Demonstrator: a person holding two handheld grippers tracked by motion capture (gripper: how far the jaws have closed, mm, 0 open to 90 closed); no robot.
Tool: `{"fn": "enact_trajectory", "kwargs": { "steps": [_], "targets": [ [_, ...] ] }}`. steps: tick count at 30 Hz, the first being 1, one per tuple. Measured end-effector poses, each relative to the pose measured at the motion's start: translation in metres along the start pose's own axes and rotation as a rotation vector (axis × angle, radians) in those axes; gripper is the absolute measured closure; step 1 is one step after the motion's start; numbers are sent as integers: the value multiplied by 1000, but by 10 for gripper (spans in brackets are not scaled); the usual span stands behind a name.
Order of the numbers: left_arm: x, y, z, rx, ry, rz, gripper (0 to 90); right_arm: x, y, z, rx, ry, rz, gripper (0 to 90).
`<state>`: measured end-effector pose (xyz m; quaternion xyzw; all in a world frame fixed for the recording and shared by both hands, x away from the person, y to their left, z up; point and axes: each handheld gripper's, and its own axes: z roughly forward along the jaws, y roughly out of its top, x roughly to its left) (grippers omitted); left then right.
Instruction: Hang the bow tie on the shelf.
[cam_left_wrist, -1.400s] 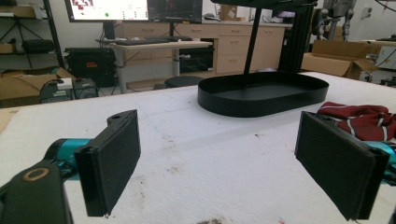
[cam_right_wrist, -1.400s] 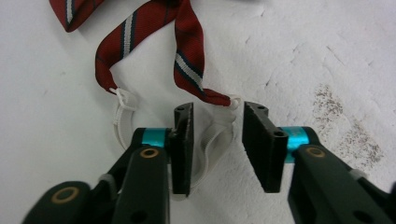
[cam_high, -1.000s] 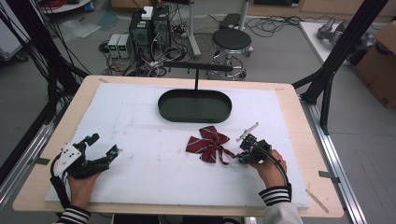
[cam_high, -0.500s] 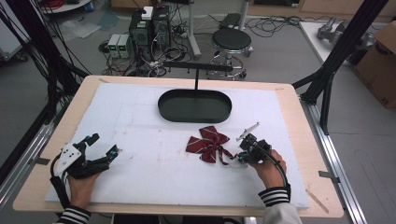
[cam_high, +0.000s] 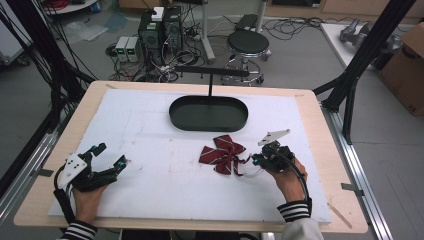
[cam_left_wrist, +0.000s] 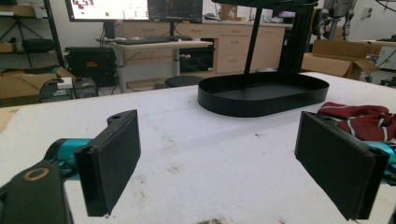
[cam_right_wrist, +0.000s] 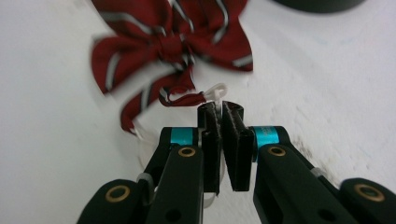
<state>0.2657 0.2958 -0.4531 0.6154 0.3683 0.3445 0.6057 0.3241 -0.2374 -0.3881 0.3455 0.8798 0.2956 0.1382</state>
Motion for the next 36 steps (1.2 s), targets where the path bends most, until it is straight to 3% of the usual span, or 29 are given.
{"fn": "enact_trajectory", "kwargs": {
  "steps": [7,8,17,26,36],
  "targets": [
    [0,0,0,1,0,2,148,-1,2,-13,-146,3,19,861],
    [0,0,0,1,0,2,147,-1,3,-16,-187,20,28,862],
    [0,0,0,2,1,3,148,4,12,-33,-382,-33,18,862],
    [0,0,0,2,0,1,148,7,25,-44,-512,-73,31,862],
    [0,0,0,6,-1,0,148,7,48,-56,-585,-99,26,862]
  ]
}}
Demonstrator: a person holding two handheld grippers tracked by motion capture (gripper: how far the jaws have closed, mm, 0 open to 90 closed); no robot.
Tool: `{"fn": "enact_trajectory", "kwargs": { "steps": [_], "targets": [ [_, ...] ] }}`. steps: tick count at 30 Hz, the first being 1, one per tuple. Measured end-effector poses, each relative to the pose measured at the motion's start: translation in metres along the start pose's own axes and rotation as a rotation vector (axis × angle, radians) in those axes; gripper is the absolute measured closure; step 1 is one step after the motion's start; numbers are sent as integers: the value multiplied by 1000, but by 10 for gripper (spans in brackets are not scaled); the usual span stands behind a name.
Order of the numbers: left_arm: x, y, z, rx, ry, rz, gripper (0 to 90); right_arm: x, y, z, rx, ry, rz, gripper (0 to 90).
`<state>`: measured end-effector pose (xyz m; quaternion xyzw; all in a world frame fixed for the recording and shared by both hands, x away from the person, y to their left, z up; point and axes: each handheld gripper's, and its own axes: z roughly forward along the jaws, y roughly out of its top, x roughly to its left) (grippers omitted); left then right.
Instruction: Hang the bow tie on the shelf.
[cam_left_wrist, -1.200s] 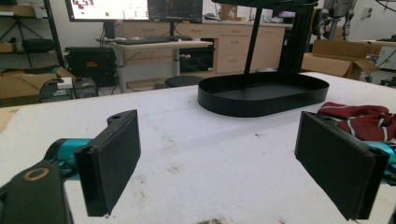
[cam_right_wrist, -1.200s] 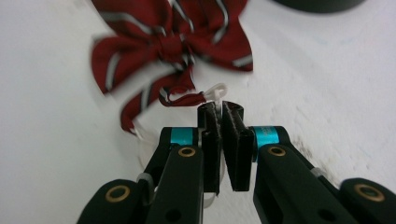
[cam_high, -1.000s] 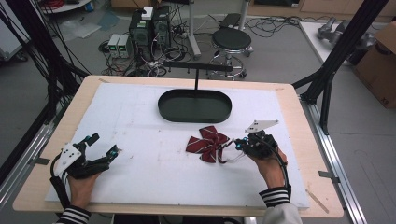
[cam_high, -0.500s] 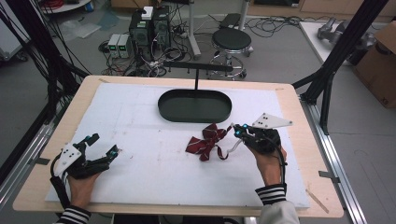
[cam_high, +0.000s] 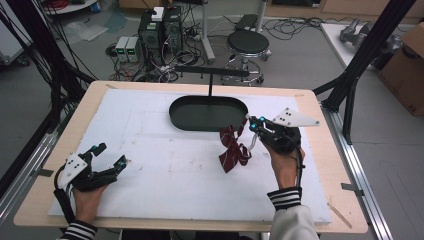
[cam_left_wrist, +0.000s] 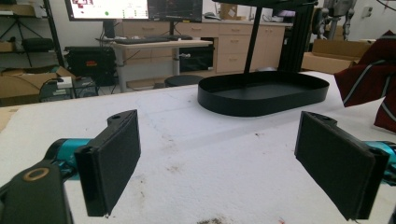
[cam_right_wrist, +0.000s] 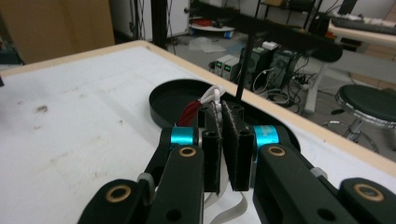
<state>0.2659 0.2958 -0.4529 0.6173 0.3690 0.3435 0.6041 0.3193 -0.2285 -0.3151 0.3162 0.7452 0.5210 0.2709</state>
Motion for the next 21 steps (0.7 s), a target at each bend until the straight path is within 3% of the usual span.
{"fn": "enact_trajectory", "kwargs": {
  "steps": [12,21],
  "targets": [
    [0,0,0,-1,0,2,148,-11,32,18,-73,-29,11,862],
    [0,0,0,-2,-2,3,148,-25,48,34,-72,-66,10,862]
  ]
}}
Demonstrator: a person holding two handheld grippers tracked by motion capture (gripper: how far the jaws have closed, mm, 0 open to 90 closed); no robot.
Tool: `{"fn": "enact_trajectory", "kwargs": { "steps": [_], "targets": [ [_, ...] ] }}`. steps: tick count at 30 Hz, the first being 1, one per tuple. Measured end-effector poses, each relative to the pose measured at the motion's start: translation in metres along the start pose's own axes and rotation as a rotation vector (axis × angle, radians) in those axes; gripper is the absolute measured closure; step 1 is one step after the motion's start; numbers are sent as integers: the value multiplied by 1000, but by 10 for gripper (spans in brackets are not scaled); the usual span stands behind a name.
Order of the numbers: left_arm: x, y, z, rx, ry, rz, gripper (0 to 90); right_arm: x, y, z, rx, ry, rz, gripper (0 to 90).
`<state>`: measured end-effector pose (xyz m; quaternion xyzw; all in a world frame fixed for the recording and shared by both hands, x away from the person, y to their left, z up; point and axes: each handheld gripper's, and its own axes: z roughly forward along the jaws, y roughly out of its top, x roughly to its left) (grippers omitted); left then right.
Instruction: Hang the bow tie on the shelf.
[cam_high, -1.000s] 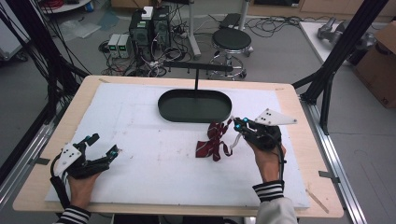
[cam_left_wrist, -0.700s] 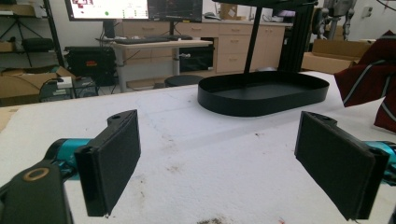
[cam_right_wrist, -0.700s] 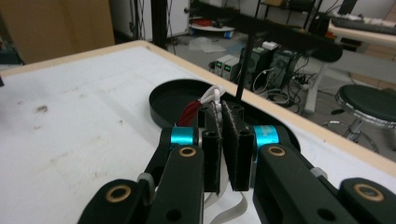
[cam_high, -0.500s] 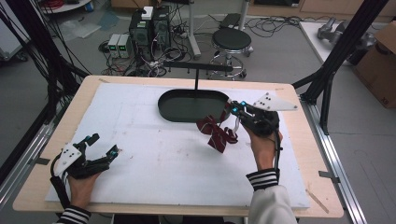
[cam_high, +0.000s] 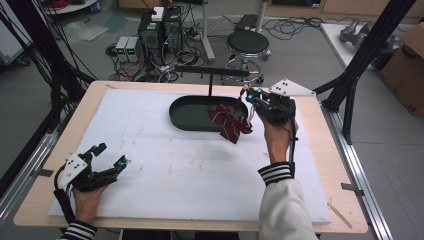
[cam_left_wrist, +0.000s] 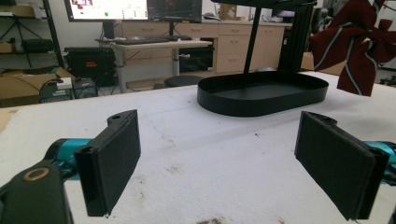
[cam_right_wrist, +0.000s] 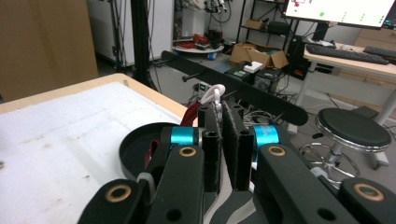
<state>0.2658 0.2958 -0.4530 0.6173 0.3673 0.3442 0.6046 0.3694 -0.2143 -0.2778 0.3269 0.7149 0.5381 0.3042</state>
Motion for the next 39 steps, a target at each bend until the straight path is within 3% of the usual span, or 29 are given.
{"fn": "enact_trajectory", "kwargs": {
  "steps": [7,15,39],
  "targets": [
    [-1,0,0,-2,0,8,148,-14,6,16,0,-17,11,862],
    [-1,0,0,-3,2,8,148,-19,8,33,9,-16,15,861],
    [0,0,0,1,1,-1,148,-13,31,88,18,28,-8,862]
  ]
}}
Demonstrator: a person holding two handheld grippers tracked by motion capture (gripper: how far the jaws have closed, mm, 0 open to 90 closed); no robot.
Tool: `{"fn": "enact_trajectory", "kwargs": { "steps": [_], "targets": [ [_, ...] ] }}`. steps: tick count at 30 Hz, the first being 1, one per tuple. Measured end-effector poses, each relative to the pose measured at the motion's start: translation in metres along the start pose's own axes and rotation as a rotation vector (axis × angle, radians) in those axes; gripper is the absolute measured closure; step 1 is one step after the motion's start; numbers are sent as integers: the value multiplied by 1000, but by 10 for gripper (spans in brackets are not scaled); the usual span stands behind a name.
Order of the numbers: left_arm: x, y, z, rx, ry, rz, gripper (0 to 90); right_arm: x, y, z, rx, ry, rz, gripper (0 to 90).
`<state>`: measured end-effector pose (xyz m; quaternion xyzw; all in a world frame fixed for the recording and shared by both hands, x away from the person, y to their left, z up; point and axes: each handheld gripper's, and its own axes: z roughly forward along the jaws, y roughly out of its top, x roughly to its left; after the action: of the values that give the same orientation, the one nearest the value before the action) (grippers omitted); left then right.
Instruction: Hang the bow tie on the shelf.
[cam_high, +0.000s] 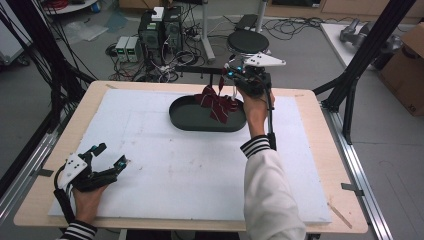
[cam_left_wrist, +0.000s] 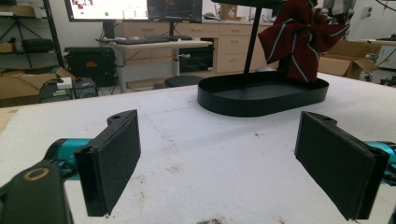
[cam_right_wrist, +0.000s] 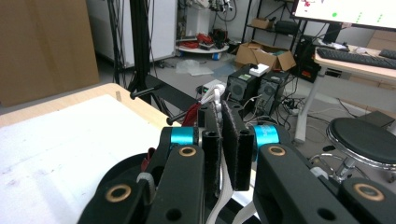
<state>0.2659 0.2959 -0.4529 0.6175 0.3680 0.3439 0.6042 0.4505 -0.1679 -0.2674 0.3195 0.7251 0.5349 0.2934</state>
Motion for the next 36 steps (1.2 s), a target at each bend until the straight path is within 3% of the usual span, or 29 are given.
{"fn": "enact_trajectory", "kwargs": {
  "steps": [2,6,17,20,36],
  "targets": [
    [0,0,0,0,0,-1,148,-1,1,8,24,5,5,862],
    [0,0,0,-1,1,-1,148,-2,5,17,13,-3,-3,862],
    [0,0,0,-3,1,-2,148,-11,0,40,64,-25,18,862],
    [0,0,0,-6,0,-3,148,-12,4,46,67,-27,5,861],
    [0,0,0,1,-5,-1,147,-23,-6,61,120,-46,3,861]
  ]
}}
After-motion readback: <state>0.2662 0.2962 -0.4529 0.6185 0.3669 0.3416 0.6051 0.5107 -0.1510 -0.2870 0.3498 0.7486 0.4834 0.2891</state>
